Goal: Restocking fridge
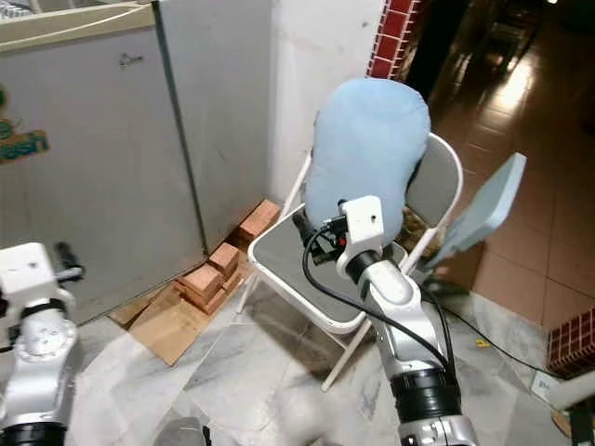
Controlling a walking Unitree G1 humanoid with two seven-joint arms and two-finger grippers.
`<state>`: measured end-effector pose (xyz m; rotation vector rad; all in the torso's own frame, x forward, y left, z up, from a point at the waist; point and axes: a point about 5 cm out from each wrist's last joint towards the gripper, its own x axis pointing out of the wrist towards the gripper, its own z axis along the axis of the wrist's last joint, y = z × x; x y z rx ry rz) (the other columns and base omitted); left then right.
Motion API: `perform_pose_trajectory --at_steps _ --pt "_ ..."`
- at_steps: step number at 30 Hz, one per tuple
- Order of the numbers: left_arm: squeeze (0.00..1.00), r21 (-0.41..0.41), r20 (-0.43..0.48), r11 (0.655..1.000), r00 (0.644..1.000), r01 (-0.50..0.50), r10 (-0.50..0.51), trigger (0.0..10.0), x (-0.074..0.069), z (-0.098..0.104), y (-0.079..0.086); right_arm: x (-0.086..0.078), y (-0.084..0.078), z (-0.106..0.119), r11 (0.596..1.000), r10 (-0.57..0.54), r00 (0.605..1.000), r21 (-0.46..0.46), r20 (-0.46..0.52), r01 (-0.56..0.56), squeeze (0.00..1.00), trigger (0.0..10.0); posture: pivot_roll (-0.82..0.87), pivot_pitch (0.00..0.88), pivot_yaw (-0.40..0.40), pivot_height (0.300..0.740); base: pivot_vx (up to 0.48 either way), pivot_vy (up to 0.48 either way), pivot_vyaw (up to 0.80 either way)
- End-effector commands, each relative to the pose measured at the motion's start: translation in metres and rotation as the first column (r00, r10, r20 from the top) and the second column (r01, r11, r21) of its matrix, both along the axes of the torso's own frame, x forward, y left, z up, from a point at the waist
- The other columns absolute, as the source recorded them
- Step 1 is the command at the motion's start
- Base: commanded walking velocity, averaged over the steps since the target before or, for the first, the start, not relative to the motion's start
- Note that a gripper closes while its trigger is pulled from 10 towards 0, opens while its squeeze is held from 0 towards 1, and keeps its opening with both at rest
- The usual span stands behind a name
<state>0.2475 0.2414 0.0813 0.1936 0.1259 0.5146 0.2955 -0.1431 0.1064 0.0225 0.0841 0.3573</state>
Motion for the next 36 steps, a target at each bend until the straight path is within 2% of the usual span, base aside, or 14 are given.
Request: perform_pose_trajectory --at_steps 1,2,5,8,12,17,29,36 --pt "0.0 0.009 0.017 0.998 0.997 0.069 -0.069 10.0 0.001 0.005 -0.01 -0.001 -0.006 0.006 0.999 -0.048 0.998 0.002 0.035 0.048 0.0 10.0 0.05 0.0 -0.029 0.74 0.0 0.48 0.0" --pt "0.0 -0.005 0.012 0.995 0.995 0.1 -0.1 10.0 0.002 0.005 -0.015 -0.003 -0.009 0.004 0.997 -0.074 0.997 0.01 0.021 0.074 0.0 10.0 0.05 0.0 -0.025 0.74 0.0 0.48 0.0" --pt "0.0 -0.024 0.005 0.994 0.994 0.105 -0.105 10.0 0.003 0.005 -0.015 -0.004 -0.011 0.003 0.995 -0.1 0.995 0.022 0.012 0.1 0.0 10.0 0.04 0.0 -0.024 0.74 0.0 0.48 0.0" --pt "0.0 -0.038 0.006 0.991 0.992 0.125 -0.125 10.0 0.006 0.005 -0.016 -0.004 -0.015 0.003 0.993 -0.117 0.993 0.022 0.009 0.117 0.0 10.0 0.04 0.0 -0.028 0.74 0.0 0.48 -0.8" --pt "0.0 -0.058 0.009 0.986 0.987 0.158 -0.158 10.0 0.006 0.006 -0.019 -0.006 -0.016 0.002 0.993 -0.119 0.993 0.011 0.006 0.119 0.0 10.0 0.04 0.0 -0.03 0.74 0.0 0.48 -0.8" --pt "0.0 -0.084 0.002 0.979 0.983 0.186 -0.186 10.0 0.005 0.004 -0.027 -0.006 -0.014 0.002 0.994 -0.108 0.994 0.009 0.003 0.108 0.0 10.0 0.04 0.0 -0.031 0.74 0.0 0.48 -0.27" --pt "0.0 -0.107 0.003 0.975 0.981 0.194 -0.195 10.0 0.007 0.004 -0.029 -0.004 -0.013 0.001 0.995 -0.102 0.995 0.002 0.002 0.102 0.0 10.0 0.04 0.0 -0.03 0.74 0.0 0.48 0.0" --pt "0.0 -0.114 0.0 0.972 0.978 0.208 -0.209 10.0 0.008 0.004 -0.032 -0.003 -0.011 0.002 0.995 -0.1 0.995 0.003 0.004 0.1 0.0 10.0 0.04 0.0 -0.027 0.74 0.0 0.48 -0.51"
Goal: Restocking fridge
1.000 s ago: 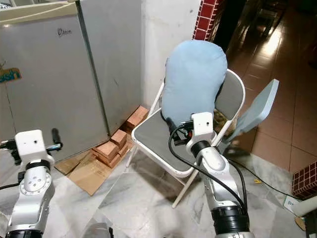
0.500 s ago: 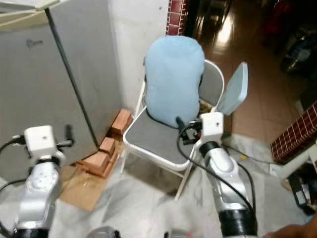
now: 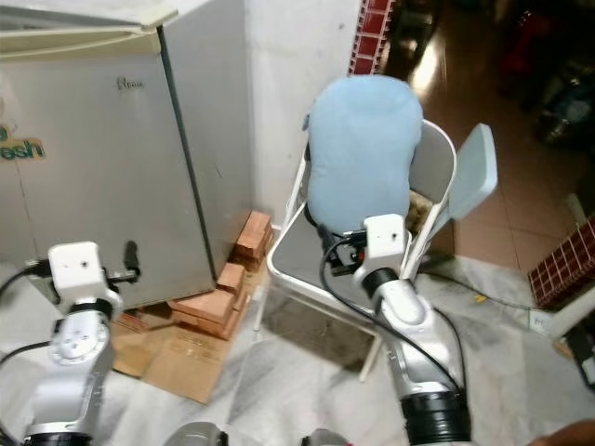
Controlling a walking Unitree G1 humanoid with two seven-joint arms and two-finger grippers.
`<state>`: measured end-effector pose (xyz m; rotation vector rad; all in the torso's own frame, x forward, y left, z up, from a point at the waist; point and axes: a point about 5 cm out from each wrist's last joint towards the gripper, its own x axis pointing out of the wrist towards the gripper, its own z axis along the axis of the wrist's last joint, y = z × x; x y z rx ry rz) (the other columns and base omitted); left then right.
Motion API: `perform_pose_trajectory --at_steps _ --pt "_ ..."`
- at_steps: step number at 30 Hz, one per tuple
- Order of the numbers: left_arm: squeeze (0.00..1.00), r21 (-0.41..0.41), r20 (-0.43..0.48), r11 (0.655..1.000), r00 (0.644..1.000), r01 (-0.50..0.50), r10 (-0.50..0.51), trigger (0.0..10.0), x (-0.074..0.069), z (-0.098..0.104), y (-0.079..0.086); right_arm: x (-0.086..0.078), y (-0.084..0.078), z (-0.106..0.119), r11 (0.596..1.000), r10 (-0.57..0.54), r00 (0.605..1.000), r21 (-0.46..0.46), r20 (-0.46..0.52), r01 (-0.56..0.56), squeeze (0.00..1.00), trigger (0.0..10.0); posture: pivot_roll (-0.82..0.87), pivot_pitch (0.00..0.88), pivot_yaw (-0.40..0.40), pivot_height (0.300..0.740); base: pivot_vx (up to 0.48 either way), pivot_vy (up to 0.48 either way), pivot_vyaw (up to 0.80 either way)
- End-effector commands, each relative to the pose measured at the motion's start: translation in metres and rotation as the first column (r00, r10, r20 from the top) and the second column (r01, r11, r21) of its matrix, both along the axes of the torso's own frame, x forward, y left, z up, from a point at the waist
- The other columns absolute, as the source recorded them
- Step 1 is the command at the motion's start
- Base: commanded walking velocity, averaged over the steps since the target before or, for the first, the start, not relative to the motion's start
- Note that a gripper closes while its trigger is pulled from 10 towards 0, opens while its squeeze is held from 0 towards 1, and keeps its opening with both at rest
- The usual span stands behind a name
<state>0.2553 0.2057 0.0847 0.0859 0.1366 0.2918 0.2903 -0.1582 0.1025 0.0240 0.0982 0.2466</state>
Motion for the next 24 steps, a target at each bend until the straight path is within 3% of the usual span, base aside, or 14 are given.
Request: perform_pose_trajectory --at_steps 1,7,19,24 --pt "0.0 0.01 -0.01 1.0 1.0 -0.004 0.004 10.0 0.0006 0.0001 0.0041 0.002 0.0041 0.0052 1.0 0.012 1.0 0.007 0.019 -0.012 0.0 10.0 0.04 0.0 -0.026 0.74 0.0 0.48 -0.8" --pt "0.0 0.006 -0.009 1.0 1.0 0.002 -0.002 10.0 0.0015 0.0003 0.0027 0.0027 0.006 0.0054 1.0 0.02 1.0 0.009 0.023 -0.02 0.0 10.0 0.04 0.0 -0.028 0.74 0.0 0.48 -0.61" --pt "0.0 0.003 -0.012 1.0 1.0 0.009 -0.009 10.0 0.0014 0.0004 0.0009 0.0052 0.0103 0.0062 0.999 0.033 0.999 0.01 0.028 -0.033 0.0 10.0 0.04 0.0 -0.027 0.74 0.0 0.48 0.0" --pt "0.0 0.001 -0.012 1.0 1.0 0.016 -0.016 10.0 0.002 0.0006 -0.0006 0.0056 0.0112 0.0053 0.999 0.039 0.999 0.012 0.021 -0.039 0.0 10.0 0.04 0.0 -0.025 0.74 0.0 0.48 -0.8"
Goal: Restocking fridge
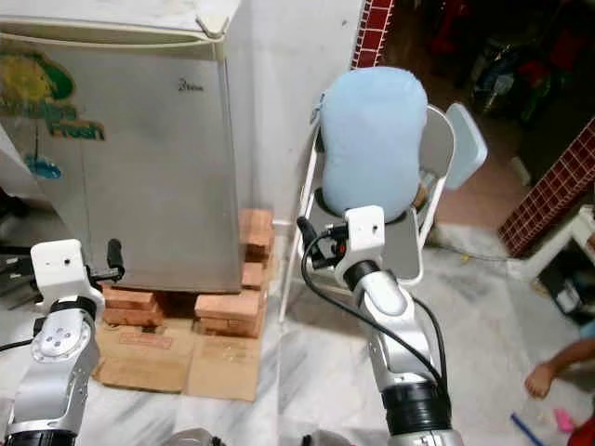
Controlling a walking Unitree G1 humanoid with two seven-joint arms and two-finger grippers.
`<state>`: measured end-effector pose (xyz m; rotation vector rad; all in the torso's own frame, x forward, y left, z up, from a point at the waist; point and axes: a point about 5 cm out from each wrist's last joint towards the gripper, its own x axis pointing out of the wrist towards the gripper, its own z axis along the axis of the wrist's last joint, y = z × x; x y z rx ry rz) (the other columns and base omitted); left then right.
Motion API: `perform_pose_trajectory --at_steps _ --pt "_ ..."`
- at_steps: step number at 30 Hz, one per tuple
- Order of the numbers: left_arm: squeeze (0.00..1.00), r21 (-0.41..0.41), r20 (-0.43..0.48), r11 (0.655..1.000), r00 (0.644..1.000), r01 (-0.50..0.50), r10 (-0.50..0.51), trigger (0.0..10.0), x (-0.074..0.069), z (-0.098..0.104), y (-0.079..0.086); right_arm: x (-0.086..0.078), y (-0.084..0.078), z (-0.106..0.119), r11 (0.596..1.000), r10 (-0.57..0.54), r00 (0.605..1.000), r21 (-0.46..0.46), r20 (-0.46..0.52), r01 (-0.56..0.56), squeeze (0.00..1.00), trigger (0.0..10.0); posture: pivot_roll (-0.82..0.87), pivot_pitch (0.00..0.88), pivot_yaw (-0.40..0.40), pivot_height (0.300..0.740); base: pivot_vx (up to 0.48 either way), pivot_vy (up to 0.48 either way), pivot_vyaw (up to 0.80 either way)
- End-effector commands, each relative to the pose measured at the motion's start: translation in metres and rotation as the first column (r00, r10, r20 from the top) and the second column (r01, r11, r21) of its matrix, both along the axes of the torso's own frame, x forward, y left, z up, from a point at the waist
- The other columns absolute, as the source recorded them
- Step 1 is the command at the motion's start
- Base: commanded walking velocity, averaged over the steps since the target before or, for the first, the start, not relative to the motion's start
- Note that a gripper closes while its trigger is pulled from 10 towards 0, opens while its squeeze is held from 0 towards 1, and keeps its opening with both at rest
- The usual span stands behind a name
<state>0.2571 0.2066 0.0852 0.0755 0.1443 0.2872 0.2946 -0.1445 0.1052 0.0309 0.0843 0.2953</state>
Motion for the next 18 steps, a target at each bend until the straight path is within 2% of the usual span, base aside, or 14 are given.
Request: perform_pose_trajectory --at_steps 1,7,12,18 --pt "0.0 0.011 -0.005 1.0 1.0 0.015 -0.015 10.0 0.0 0.0 -0.002 0.001 -0.002 0.003 1.0 -0.009 1.0 0.001 0.009 0.009 0.0 10.0 0.04 0.0 -0.025 0.74 0.0 0.48 -0.8" --pt "0.0 0.007 -0.008 1.0 1.0 0.025 -0.025 10.0 0.0 -0.001 -0.004 0.002 -0.002 0.003 1.0 -0.009 1.0 -0.001 0.011 0.009 0.0 10.0 0.04 0.0 -0.025 0.74 0.0 0.48 -0.8" --pt "0.0 -0.025 -0.016 0.992 0.992 0.127 -0.128 10.0 0.0 -0.004 -0.018 0.002 -0.002 0.003 1.0 -0.007 1.0 -0.006 0.014 0.007 0.0 10.0 0.04 0.0 -0.025 0.74 0.0 0.48 -0.8" --pt "0.0 -0.024 -0.016 0.977 0.977 0.213 -0.214 10.0 0.002 -0.002 -0.029 0.004 0.0 0.003 1.0 -0.003 1.0 -0.005 0.016 0.004 0.0 10.0 0.04 0.0 -0.024 0.74 0.0 0.48 -0.8"
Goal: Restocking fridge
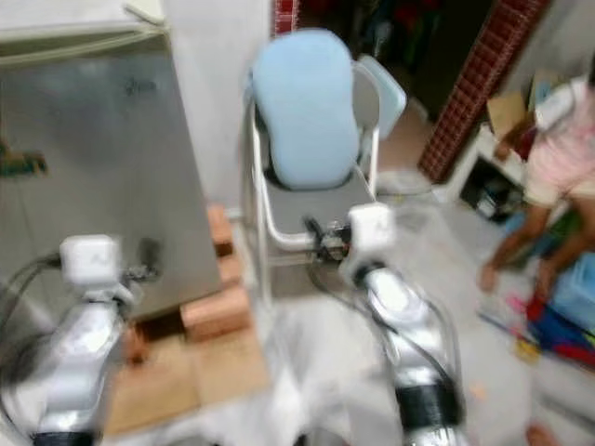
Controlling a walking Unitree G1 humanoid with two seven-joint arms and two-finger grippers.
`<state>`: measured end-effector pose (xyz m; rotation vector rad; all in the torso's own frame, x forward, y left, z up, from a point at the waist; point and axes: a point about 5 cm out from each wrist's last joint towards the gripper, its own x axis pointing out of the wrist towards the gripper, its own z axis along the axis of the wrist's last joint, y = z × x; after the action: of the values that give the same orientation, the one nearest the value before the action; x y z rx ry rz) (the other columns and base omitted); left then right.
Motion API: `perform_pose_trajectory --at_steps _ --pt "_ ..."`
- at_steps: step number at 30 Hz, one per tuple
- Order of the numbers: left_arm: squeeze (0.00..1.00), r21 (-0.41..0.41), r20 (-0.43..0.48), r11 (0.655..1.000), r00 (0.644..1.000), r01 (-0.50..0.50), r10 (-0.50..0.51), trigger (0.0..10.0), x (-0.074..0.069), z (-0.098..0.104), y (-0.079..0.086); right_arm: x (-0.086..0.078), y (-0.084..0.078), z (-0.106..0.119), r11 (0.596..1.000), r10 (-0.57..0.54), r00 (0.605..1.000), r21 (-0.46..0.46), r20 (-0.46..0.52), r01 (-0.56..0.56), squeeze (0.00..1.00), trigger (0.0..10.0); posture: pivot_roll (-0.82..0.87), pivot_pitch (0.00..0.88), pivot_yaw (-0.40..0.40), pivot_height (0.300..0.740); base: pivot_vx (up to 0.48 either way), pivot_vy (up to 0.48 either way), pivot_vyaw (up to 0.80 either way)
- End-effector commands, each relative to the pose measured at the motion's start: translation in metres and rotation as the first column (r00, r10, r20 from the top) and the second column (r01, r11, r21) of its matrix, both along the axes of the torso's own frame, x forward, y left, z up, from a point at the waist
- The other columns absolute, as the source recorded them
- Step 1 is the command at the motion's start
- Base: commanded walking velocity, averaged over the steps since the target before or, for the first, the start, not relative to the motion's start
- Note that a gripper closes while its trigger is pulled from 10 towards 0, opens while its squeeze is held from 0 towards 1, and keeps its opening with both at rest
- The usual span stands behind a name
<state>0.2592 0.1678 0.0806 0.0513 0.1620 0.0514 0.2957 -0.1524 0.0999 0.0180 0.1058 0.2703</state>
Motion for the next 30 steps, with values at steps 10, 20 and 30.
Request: perform_pose_trajectory --at_steps 10,20,30 --pt "0.0 -0.007 0.04 0.983 0.983 0.182 -0.181 10.0 -0.001 0.009 -0.013 0.003 0.01 0.009 1.0 0.022 0.999 0.013 0.041 -0.023 0.0 10.0 0.04 0.0 -0.019 0.74 0.0 0.432 -0.8" --pt "0.0 0.006 0.054 0.962 0.96 0.274 -0.274 10.0 -0.004 0.012 -0.023 0.002 0.011 0.007 1.0 0.02 0.999 0.015 0.038 -0.021 0.0 10.0 0.04 0.0 -0.019 0.74 0.0 0.0 -0.8" --pt "0.0 -0.006 0.063 0.952 0.95 0.306 -0.305 10.0 -0.005 0.013 -0.025 0.005 0.012 0.008 1.0 0.026 0.999 0.014 0.039 -0.027 0.0 10.0 0.04 0.0 -0.023 0.74 0.0 0.0 -0.8"
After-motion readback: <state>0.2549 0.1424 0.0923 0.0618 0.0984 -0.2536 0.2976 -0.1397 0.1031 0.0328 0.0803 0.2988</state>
